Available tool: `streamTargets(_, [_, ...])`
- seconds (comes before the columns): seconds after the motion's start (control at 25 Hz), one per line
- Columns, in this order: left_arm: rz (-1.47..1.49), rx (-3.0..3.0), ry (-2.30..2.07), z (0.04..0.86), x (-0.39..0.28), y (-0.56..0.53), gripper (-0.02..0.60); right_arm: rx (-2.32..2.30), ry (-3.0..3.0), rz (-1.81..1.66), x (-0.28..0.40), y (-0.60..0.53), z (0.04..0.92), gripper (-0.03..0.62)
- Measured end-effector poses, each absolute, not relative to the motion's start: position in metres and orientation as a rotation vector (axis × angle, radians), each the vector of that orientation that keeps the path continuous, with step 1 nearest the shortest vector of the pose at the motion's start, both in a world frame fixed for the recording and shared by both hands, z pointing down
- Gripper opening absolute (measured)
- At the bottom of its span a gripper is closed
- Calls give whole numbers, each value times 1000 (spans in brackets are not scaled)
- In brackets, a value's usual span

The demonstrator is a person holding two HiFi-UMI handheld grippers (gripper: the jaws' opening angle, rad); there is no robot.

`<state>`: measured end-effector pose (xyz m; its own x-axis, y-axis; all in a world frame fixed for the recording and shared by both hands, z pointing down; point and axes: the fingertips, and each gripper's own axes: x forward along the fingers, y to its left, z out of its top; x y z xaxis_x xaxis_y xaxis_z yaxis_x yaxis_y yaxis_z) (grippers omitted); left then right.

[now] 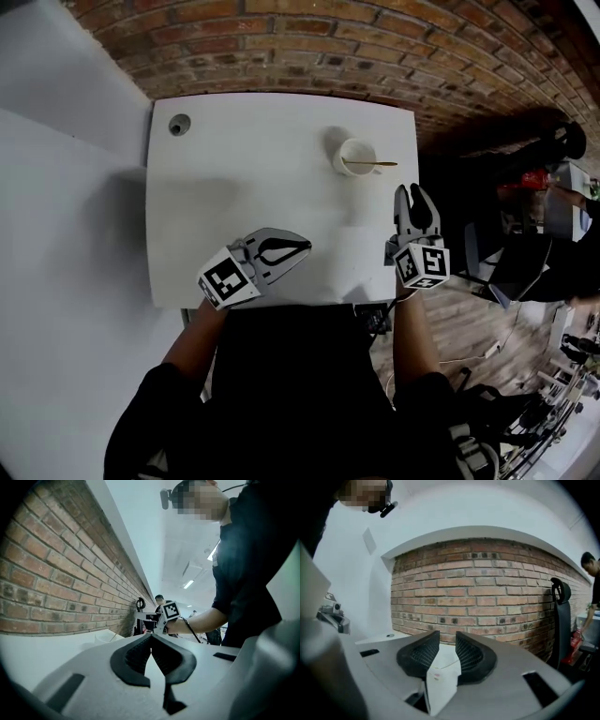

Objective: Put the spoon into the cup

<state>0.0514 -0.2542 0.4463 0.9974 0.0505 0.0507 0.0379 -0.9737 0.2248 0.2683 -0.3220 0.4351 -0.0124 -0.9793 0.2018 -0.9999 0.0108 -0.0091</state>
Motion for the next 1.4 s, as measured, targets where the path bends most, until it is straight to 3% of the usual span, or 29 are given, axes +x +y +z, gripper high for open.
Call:
streamTargets(0.36, [57, 3018, 45, 425, 36, -259, 17, 1969, -2279, 76, 210, -266, 369, 8])
streamTargets(0.76, [26, 3018, 74, 412, 54, -213, 18, 1848, -2410, 170, 190, -200, 353, 5])
streamTargets(0.96, [48, 3051, 57, 395, 67, -168, 17, 1826, -2669, 383, 187, -159, 347, 5])
streamTargets(1.4, [-27, 2979, -32, 366, 104, -16, 17, 1667, -2812, 407, 214, 13, 350, 5])
